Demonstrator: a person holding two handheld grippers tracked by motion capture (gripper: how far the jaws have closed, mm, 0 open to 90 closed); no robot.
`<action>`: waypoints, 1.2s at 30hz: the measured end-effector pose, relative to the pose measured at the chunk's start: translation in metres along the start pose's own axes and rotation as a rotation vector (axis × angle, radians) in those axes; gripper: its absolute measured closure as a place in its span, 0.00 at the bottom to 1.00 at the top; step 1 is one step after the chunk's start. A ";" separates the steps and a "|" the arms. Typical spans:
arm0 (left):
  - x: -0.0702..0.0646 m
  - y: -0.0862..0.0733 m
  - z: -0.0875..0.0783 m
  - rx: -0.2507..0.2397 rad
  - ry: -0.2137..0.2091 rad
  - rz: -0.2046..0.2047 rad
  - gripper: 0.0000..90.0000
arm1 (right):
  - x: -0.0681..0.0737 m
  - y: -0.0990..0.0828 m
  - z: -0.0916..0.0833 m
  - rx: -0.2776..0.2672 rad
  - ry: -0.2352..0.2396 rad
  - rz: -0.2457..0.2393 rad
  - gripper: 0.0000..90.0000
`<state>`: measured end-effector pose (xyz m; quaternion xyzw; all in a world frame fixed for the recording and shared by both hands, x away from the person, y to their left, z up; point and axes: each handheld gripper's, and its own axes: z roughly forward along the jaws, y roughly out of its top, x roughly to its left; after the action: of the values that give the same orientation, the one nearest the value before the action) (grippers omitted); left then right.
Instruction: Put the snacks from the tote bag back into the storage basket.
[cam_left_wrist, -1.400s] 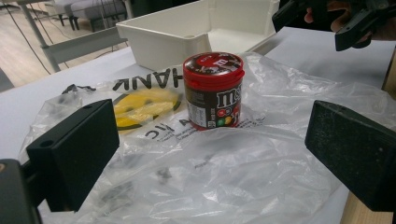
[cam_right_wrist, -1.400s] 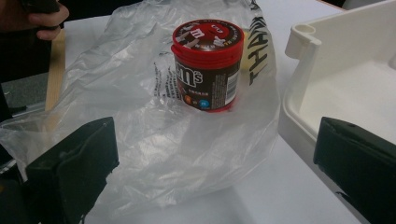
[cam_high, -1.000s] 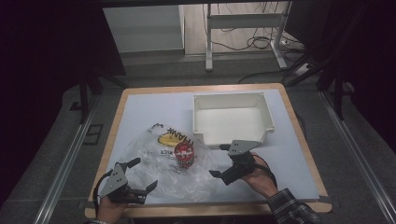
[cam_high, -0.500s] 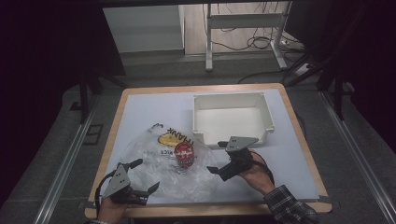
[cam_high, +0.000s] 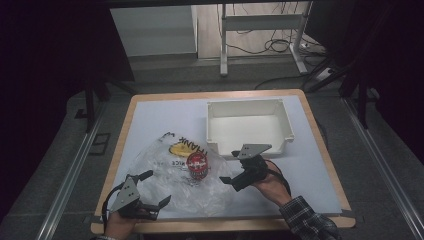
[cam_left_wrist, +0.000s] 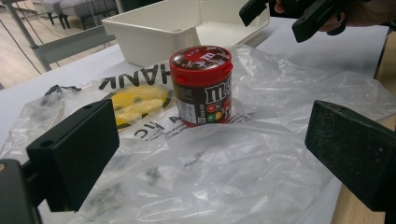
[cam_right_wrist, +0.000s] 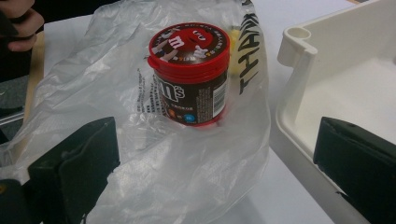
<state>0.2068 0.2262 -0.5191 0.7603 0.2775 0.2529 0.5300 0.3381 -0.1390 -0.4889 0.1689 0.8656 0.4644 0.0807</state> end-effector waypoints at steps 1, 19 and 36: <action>0.000 0.000 0.000 -0.001 0.000 -0.001 0.03 | 0.000 0.000 0.000 0.002 -0.001 0.002 0.01; 0.000 0.000 0.000 0.000 -0.001 0.001 0.03 | -0.003 0.007 0.012 0.028 0.005 -0.005 0.01; 0.000 0.000 0.000 -0.001 0.000 0.001 0.03 | -0.004 0.016 0.021 0.042 0.028 -0.009 0.01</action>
<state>0.2066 0.2257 -0.5192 0.7603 0.2769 0.2535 0.5301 0.3517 -0.1158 -0.4871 0.1600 0.8769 0.4482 0.0672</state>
